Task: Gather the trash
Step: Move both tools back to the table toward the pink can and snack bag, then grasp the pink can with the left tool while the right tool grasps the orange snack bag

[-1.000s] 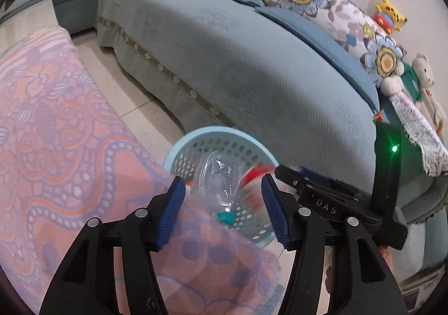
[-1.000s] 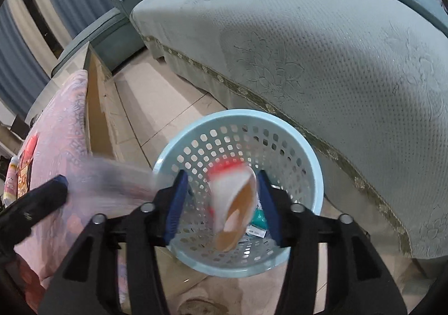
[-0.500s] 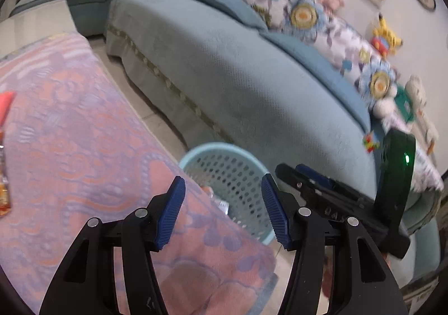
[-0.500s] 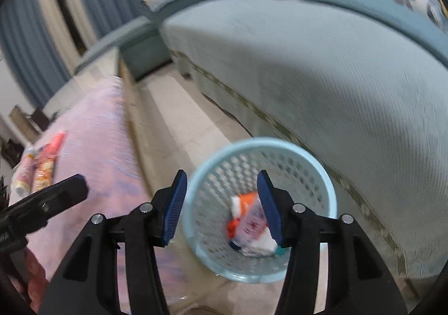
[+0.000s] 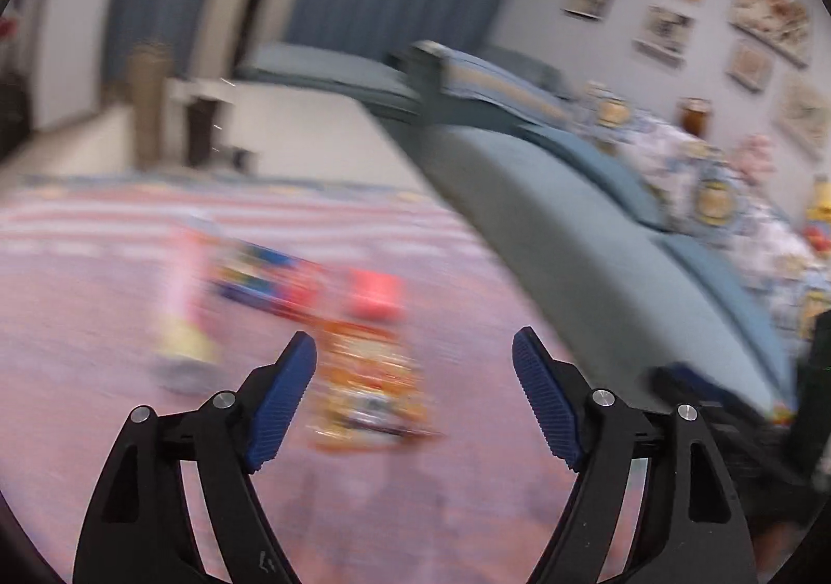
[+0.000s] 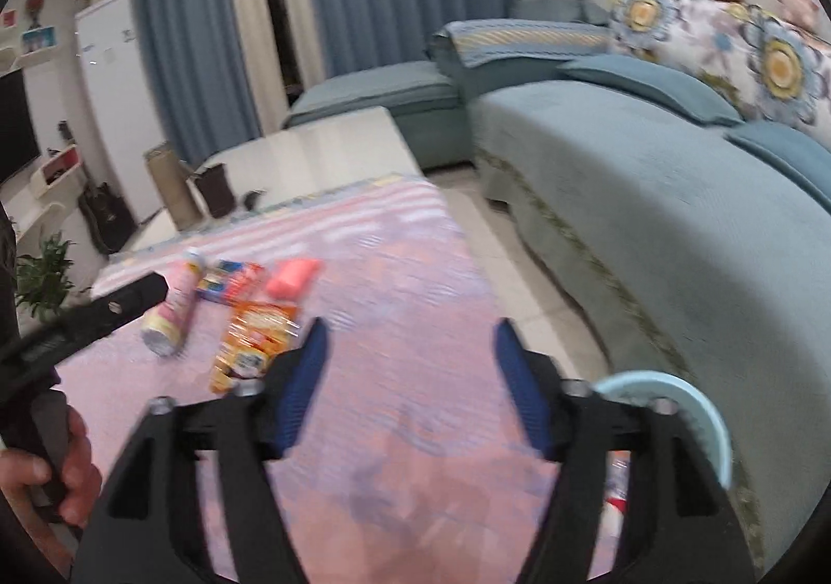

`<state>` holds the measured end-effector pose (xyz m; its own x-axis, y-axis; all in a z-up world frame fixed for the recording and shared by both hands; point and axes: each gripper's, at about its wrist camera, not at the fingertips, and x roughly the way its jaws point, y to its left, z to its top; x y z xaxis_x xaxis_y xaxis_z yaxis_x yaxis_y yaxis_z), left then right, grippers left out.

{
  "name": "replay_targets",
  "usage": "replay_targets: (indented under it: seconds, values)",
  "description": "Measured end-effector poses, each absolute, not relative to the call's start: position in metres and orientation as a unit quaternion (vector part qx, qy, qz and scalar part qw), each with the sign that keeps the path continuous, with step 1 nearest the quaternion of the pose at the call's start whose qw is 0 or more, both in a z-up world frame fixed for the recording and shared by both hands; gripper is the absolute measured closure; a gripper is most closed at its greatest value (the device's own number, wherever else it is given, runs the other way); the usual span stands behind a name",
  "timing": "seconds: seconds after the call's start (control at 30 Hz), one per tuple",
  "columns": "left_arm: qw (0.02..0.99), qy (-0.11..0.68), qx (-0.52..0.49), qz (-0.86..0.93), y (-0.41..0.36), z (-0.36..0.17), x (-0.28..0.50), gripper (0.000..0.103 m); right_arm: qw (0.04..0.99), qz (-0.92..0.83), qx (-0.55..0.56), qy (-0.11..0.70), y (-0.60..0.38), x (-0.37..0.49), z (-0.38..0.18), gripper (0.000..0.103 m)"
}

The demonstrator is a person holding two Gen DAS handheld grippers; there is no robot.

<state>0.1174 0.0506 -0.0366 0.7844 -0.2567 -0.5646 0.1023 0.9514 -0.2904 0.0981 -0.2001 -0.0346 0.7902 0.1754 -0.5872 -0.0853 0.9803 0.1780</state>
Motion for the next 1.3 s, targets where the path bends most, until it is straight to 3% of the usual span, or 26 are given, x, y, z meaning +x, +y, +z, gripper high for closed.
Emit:
replay_targets:
  seconds: [0.13,0.27,0.6,0.83,0.93,1.17,1.3]
  values:
    - [0.935,0.325,-0.129,-0.049,0.097,-0.050,0.138,0.027,0.941,0.104,0.048,0.318,-0.149,0.118,-0.038,0.035]
    - [0.916,0.368,-0.154,-0.052,0.120,-0.074,0.164,0.027,0.934,0.128,0.030,0.334,-0.104,0.135,-0.055,0.022]
    - [0.904,0.383,-0.189,-0.027,0.153,-0.111,0.197,0.027,0.892,0.142,0.019,0.430,-0.050,0.191,-0.117,0.021]
    - [0.891,0.391,-0.226,-0.036,0.165,-0.130,0.200,0.033,0.875,0.139,0.009,0.463,-0.040,0.199,-0.133,0.018]
    - [0.894,0.389,-0.220,-0.022,0.164,-0.131,0.201,0.046,0.877,0.125,-0.020,0.464,-0.030,0.200,-0.135,0.019]
    - [0.899,0.384,-0.211,-0.013,0.162,-0.132,0.198,0.051,0.891,0.111,-0.045,0.437,-0.027,0.191,-0.129,0.072]
    - [0.906,0.367,-0.212,-0.006,0.164,-0.128,0.191,0.052,0.890,0.122,-0.033,0.438,-0.030,0.190,-0.129,0.082]
